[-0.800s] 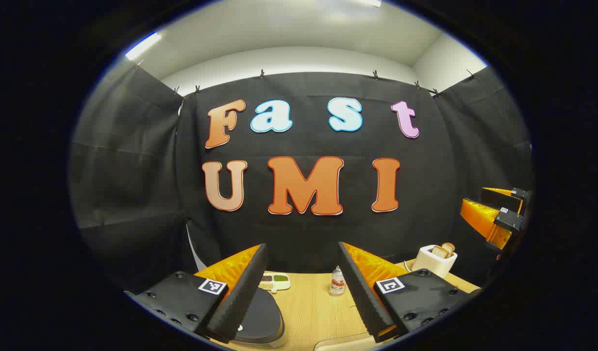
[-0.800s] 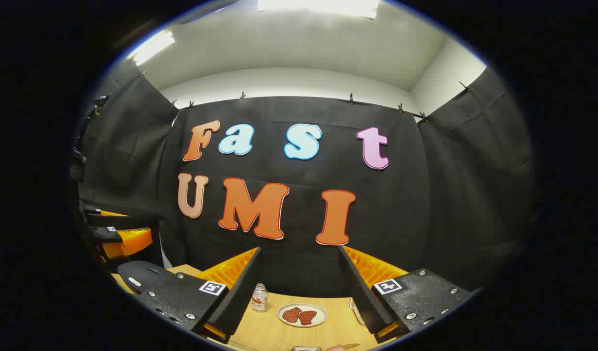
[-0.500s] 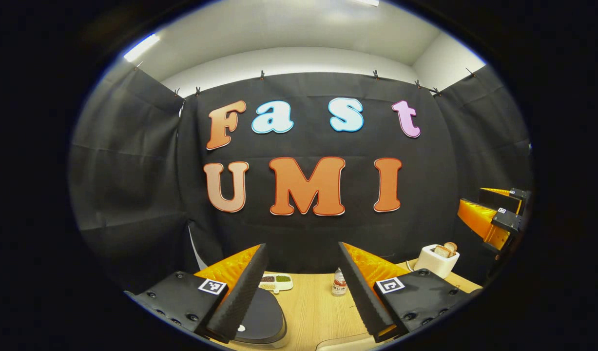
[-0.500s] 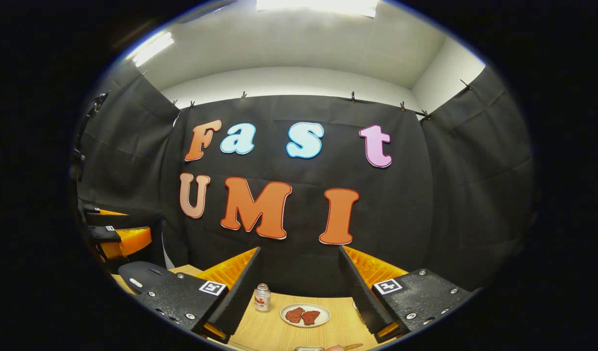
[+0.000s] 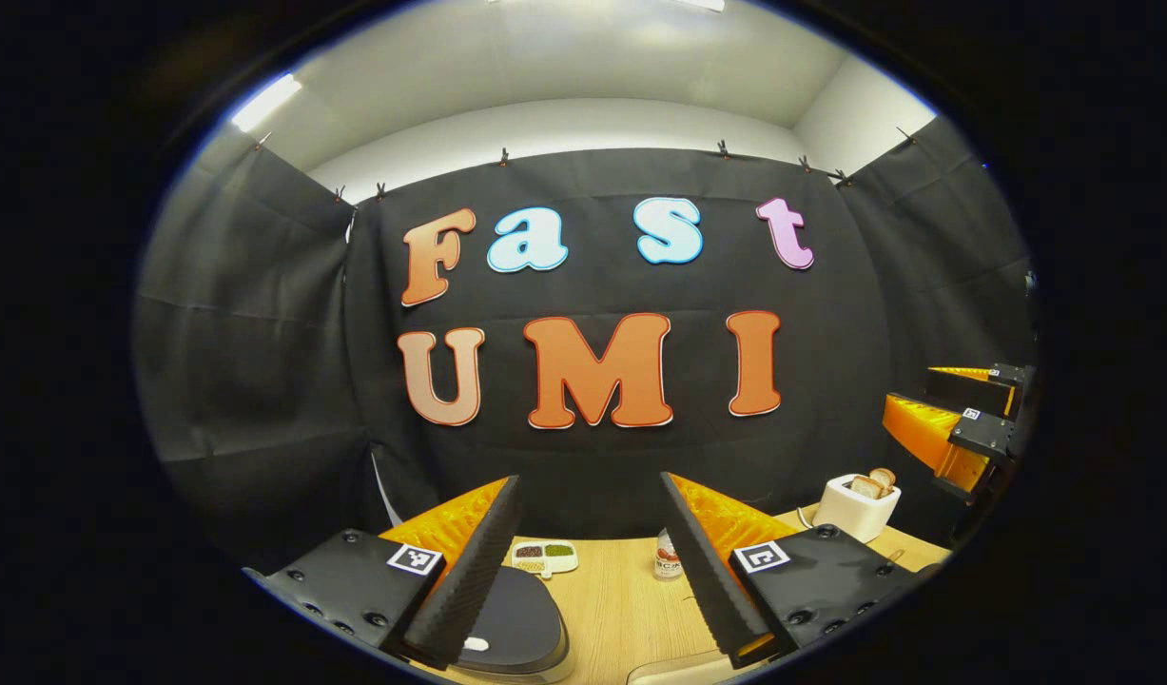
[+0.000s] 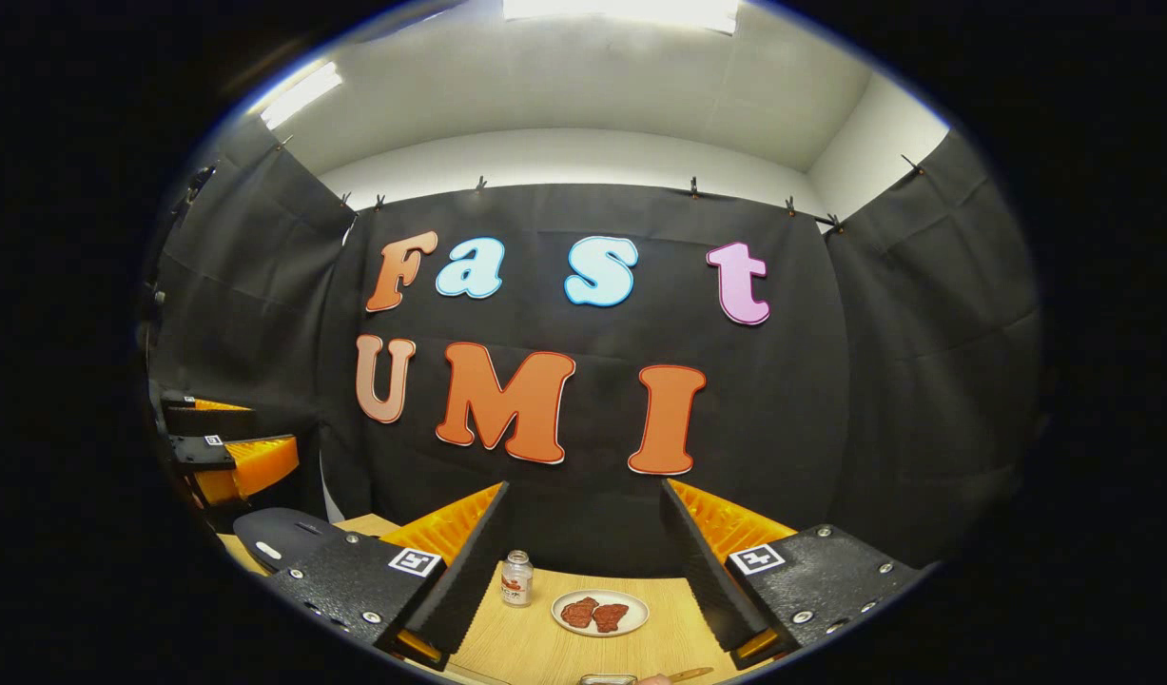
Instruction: Close the left gripper, press the button to open the rice cooker; take a wooden spoon from the chopstick holder with the right hand, scoop a spoonful of rice and pour it into the rice cooker, then put the wooden spoon back into the chopstick holder.
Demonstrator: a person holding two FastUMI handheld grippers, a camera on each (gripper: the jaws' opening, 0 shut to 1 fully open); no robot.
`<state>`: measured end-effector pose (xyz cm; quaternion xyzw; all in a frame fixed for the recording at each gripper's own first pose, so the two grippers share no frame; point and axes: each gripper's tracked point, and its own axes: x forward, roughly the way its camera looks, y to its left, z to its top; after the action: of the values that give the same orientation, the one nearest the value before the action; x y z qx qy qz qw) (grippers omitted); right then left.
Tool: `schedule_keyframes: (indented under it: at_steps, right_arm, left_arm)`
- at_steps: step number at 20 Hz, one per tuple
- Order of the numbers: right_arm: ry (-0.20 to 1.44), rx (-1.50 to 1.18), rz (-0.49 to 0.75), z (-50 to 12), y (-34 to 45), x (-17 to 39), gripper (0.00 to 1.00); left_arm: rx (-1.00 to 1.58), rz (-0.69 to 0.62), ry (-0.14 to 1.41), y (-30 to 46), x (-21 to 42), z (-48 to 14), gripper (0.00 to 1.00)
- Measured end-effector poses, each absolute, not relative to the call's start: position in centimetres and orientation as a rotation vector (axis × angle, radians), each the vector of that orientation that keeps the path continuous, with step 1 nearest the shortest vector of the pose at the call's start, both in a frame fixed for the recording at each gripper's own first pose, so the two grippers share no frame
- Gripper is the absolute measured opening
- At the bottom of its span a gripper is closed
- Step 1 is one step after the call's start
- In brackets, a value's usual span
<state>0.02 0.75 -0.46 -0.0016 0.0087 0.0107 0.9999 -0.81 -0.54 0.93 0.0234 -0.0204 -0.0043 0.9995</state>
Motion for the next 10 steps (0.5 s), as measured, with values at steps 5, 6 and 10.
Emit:
schedule_keyframes:
  at_steps: [5,6,10]
  right_arm:
    - [0.012,0.01,0.015,-0.29,0.62,-0.18,0.96]
    - [0.014,0.012,0.017,-0.32,0.65,-0.18,0.96]
    - [0.029,0.015,0.021,-0.75,1.35,0.0,0.96]
  left_arm:
    - [0.068,-0.025,-0.056,-1.24,-0.93,1.05,0.98]
    - [0.072,-0.026,-0.054,-1.21,-0.94,0.97,0.99]
    - [0.087,-0.009,-0.033,-0.39,-0.76,0.21,0.95]
